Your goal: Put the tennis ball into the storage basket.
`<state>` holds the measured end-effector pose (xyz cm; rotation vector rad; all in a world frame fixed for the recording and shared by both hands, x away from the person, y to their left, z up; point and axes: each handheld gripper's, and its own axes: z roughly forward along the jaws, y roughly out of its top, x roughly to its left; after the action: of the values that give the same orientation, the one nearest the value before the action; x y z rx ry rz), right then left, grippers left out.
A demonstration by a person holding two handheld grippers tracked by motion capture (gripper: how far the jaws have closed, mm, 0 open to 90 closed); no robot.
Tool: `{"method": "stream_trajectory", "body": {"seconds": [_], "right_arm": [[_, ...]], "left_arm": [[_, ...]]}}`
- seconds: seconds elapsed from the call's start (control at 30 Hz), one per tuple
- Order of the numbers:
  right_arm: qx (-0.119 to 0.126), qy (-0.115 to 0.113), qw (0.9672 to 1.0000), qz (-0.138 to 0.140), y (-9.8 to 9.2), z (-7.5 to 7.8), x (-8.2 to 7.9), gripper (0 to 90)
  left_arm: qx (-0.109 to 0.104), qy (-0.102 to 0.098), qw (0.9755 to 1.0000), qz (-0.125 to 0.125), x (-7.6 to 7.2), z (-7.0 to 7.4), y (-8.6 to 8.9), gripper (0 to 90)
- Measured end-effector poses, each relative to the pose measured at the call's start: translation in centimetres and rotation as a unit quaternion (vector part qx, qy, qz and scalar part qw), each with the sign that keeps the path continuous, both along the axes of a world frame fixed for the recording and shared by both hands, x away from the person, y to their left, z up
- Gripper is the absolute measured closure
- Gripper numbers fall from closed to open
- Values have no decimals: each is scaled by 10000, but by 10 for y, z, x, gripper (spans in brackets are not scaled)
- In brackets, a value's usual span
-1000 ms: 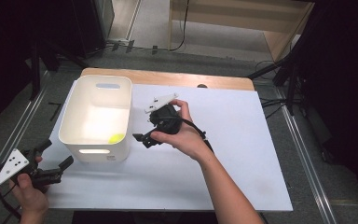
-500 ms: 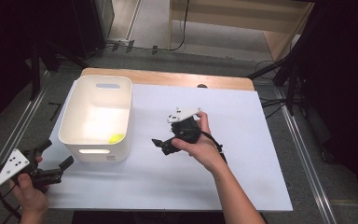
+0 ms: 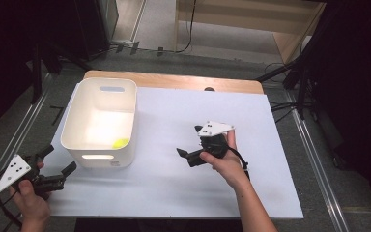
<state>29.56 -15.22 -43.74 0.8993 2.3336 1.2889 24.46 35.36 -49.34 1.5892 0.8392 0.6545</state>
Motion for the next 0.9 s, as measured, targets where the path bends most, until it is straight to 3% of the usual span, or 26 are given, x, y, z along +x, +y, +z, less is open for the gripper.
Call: {"method": "stream_trajectory", "body": {"seconds": [0.57,0.9], "right_arm": [[268,-35,9984,-498,-49,-30,-20,9],[332,-122,9945,-985,-92,-36,-37,10]], "left_arm": [[5,-5,10000,11,-1,0,0,0],[20,0,10000,22,-1,0,1,0]]}}
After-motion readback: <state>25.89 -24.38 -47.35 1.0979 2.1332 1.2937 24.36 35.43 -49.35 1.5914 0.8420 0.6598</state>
